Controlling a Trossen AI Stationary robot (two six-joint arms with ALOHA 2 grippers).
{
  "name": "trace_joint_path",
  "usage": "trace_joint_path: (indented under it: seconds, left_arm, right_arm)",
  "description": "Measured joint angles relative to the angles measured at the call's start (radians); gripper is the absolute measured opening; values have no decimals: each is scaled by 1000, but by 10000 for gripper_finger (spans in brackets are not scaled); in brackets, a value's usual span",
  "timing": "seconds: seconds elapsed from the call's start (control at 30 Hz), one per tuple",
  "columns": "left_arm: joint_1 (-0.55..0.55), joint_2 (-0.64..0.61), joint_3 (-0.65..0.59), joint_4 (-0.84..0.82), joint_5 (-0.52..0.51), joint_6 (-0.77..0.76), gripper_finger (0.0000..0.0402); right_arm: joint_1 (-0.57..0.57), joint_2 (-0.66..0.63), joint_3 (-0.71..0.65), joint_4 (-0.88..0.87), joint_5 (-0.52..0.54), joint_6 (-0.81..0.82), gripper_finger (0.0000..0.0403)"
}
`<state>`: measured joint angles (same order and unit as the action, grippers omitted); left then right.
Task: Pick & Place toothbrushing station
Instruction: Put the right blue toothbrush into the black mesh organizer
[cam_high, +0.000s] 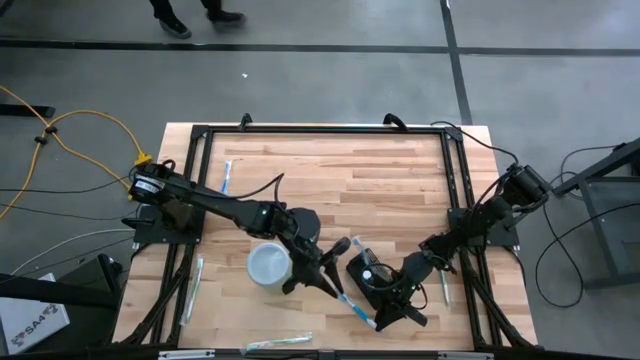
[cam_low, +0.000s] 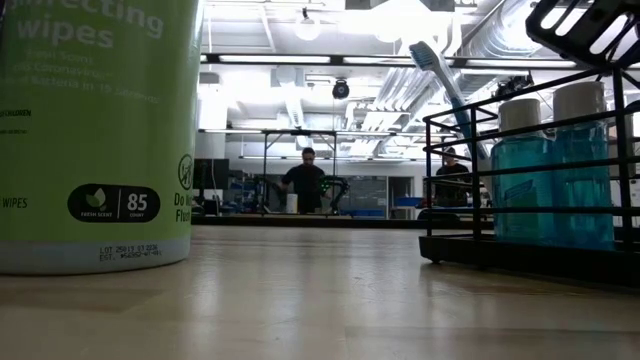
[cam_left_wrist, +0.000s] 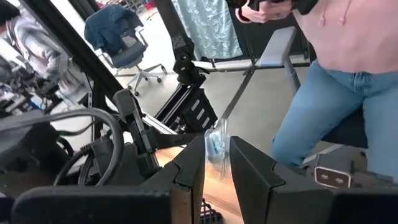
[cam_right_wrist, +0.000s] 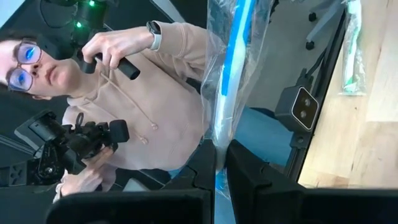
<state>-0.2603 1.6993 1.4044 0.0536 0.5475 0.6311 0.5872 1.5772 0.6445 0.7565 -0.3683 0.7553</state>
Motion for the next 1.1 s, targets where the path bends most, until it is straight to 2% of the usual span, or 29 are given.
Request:
trace_joint_path:
  seconds: [0.3,0.4,0.57,0.83,0.93,1.1]
  left_arm:
    - [11,0,0,16,0,-106,67]
    - [11,0,0,15,0,-107,53]
    - [9,0,0,18,0,-109,7]
    - [9,-1,0,18,-1,-109,1]
    - [9,-1,0,18,-2,-109,1]
    - [9,-1,0,13,-4,-109,0]
  right_arm:
    - [-14,0,0,-10,-5,-6,12]
    - [-14,0,0,-12,-5,-18,12]
    - [-14,0,0,-18,-8,-19,12]
    - [-14,0,0,-16,-7,-19,13]
    - [-14,0,0,-15,-2,-17,23]
    - [-10,0,0,-4,30,30,66]
